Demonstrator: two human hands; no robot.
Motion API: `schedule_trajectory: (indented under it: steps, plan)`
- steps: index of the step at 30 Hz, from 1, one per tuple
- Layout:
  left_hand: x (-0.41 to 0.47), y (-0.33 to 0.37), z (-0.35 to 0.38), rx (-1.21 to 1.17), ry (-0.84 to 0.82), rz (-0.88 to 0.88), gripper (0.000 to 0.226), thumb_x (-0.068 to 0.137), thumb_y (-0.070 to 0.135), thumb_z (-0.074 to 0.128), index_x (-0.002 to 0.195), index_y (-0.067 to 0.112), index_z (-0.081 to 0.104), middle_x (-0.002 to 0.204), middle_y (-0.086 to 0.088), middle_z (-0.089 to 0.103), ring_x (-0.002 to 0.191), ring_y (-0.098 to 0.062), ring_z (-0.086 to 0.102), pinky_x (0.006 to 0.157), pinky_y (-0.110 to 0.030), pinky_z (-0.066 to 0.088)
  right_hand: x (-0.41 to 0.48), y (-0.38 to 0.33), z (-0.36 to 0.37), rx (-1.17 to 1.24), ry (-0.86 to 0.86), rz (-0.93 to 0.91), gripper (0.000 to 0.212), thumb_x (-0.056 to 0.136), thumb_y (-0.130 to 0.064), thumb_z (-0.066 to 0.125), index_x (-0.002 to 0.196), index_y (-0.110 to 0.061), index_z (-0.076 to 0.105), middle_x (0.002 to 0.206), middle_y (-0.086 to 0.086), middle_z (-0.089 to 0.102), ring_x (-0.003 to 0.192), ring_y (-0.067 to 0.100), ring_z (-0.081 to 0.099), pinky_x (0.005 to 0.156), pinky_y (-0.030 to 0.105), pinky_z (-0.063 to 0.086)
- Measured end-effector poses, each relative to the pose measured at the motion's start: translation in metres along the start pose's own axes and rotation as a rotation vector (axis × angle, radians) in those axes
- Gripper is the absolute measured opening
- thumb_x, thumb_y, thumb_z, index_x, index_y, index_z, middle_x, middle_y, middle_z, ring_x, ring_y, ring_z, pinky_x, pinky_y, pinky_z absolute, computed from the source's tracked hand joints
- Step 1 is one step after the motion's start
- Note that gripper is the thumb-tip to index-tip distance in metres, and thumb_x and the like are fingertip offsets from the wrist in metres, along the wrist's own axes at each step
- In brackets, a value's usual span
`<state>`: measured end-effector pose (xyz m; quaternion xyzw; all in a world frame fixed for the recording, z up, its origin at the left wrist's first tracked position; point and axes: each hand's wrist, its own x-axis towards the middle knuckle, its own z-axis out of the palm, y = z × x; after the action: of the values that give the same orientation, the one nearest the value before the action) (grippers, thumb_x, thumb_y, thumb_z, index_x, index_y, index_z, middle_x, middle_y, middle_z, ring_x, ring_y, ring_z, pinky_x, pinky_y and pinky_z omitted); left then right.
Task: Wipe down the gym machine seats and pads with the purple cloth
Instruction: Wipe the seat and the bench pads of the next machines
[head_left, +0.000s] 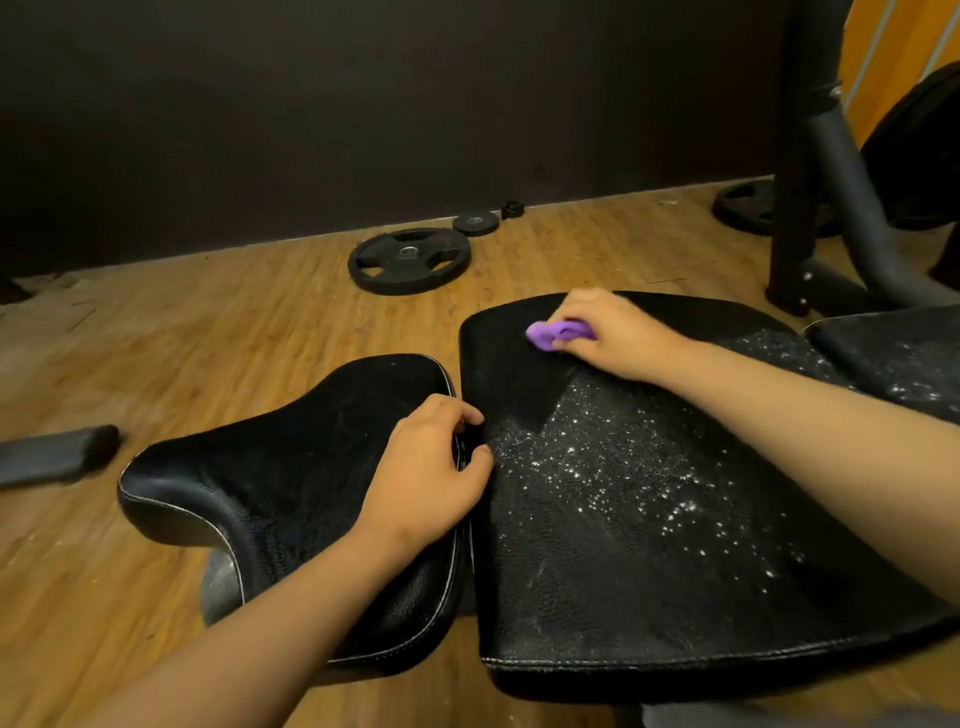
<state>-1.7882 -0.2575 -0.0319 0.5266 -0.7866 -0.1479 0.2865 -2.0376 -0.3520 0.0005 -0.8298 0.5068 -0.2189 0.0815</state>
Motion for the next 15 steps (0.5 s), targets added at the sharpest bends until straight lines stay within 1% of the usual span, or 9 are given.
schedule_trajectory:
  steps: [3, 5, 6, 8, 10, 13, 15]
  plan:
    - [0.001, 0.001, 0.000, 0.000, -0.002, 0.002, 0.025, 0.083, 0.029, 0.062, 0.108, 0.024, 0.061, 0.107, 0.014, 0.055, 0.101, -0.007, 0.054, 0.093, -0.026, 0.043, -0.015, 0.051, -0.026, -0.102, 0.090, 0.246, 0.018, 0.090, -0.020, 0.064, 0.107, -0.014, 0.067, 0.103, 0.002, 0.058, 0.100, 0.022, 0.056, 0.083, 0.028, 0.039]
    - [0.003, 0.001, 0.001, 0.006, 0.003, -0.001, 0.024, 0.083, 0.028, 0.063, 0.106, 0.024, 0.061, 0.106, 0.014, 0.054, 0.098, -0.007, 0.053, 0.091, -0.026, 0.042, -0.027, 0.058, -0.028, -0.118, 0.114, 0.317, 0.020, 0.090, -0.020, 0.065, 0.107, -0.011, 0.067, 0.104, 0.006, 0.059, 0.098, 0.024, 0.057, 0.082, 0.031, 0.041]
    - [0.003, 0.001, 0.001, 0.009, 0.007, -0.001, 0.023, 0.083, 0.027, 0.064, 0.106, 0.025, 0.061, 0.105, 0.014, 0.054, 0.098, -0.006, 0.053, 0.091, -0.025, 0.041, -0.030, 0.053, -0.024, -0.114, 0.119, 0.310, 0.021, 0.089, -0.020, 0.065, 0.107, -0.010, 0.068, 0.104, 0.007, 0.060, 0.098, 0.024, 0.057, 0.084, 0.034, 0.043]
    - [0.003, 0.003, 0.001, 0.014, 0.013, 0.001, 0.023, 0.083, 0.027, 0.064, 0.105, 0.024, 0.061, 0.105, 0.014, 0.054, 0.097, -0.006, 0.053, 0.089, -0.024, 0.040, -0.035, 0.033, -0.012, -0.083, 0.126, 0.235, 0.022, 0.088, -0.020, 0.066, 0.107, -0.010, 0.069, 0.104, 0.008, 0.061, 0.099, 0.025, 0.056, 0.087, 0.039, 0.045]
    - [0.002, 0.004, 0.001, 0.021, 0.014, 0.005, 0.023, 0.083, 0.025, 0.066, 0.106, 0.023, 0.061, 0.104, 0.013, 0.055, 0.097, -0.006, 0.054, 0.089, -0.024, 0.039, -0.040, 0.008, -0.003, -0.045, 0.117, 0.124, 0.018, 0.088, -0.020, 0.066, 0.103, -0.012, 0.069, 0.102, 0.006, 0.060, 0.098, 0.025, 0.055, 0.087, 0.040, 0.044]
    - [0.002, 0.005, 0.000, 0.029, 0.016, 0.017, 0.024, 0.083, 0.025, 0.065, 0.106, 0.022, 0.062, 0.104, 0.012, 0.055, 0.096, -0.005, 0.054, 0.089, -0.024, 0.040, -0.049, -0.028, 0.004, 0.004, 0.026, -0.039, 0.012, 0.089, -0.019, 0.064, 0.100, -0.017, 0.069, 0.100, -0.002, 0.058, 0.095, 0.016, 0.050, 0.084, 0.032, 0.041]
    - [0.001, 0.006, -0.001, 0.028, 0.014, 0.021, 0.025, 0.082, 0.027, 0.064, 0.106, 0.021, 0.063, 0.104, 0.012, 0.055, 0.096, -0.005, 0.054, 0.090, -0.025, 0.041, -0.052, -0.041, 0.005, 0.020, -0.050, -0.131, 0.013, 0.090, -0.019, 0.063, 0.102, -0.018, 0.068, 0.101, -0.003, 0.057, 0.094, 0.013, 0.048, 0.082, 0.029, 0.040]
